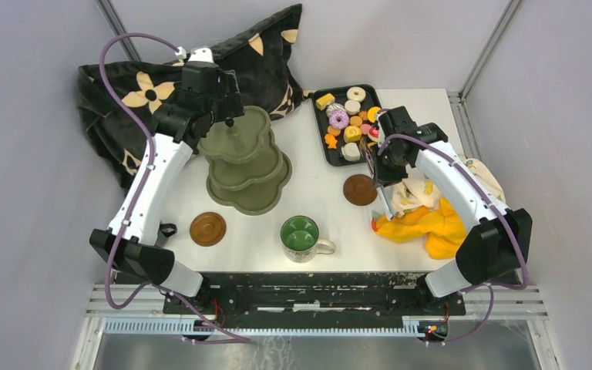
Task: Serve the afternoon tea
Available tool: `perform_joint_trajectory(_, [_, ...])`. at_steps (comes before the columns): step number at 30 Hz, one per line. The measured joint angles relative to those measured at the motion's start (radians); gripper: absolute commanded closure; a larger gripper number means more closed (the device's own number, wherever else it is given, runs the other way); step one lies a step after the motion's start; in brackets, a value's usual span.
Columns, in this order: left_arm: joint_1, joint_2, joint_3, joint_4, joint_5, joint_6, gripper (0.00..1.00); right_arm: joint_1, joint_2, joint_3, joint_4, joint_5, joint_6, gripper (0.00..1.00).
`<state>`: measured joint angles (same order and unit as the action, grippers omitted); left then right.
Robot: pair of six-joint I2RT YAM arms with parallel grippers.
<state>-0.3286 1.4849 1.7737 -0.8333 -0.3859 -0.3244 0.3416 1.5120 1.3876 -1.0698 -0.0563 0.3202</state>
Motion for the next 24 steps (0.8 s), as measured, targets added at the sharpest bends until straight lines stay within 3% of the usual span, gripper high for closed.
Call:
perform_joint_trajectory(7, [0.0, 0.027, -0.009, 0.006, 0.05, 0.005, 0.44, 0.0, -0.021, -0.026, 0.019, -0.008, 0.006, 0.78])
perform_joint_trajectory(15, [0.0, 0.027, -0.035, 0.016, 0.082, 0.005, 0.49, 0.0, -0.031, -0.043, 0.024, -0.008, 0.008, 0.78])
perform_joint_trajectory(17, [0.0, 0.026, -0.04, 0.016, 0.084, 0.004, 0.54, 0.0, -0.031, -0.044, 0.026, -0.007, 0.008, 0.78])
perform_joint_trajectory(22, [0.0, 0.025, -0.05, 0.02, 0.102, 0.005, 0.87, 0.0, -0.031, -0.043, 0.029, 0.005, 0.008, 0.74])
perform_joint_trajectory(24, [0.0, 0.024, -0.05, 0.019, 0.108, 0.005, 0.93, -0.002, -0.027, -0.043, 0.027, 0.011, 0.007, 0.71])
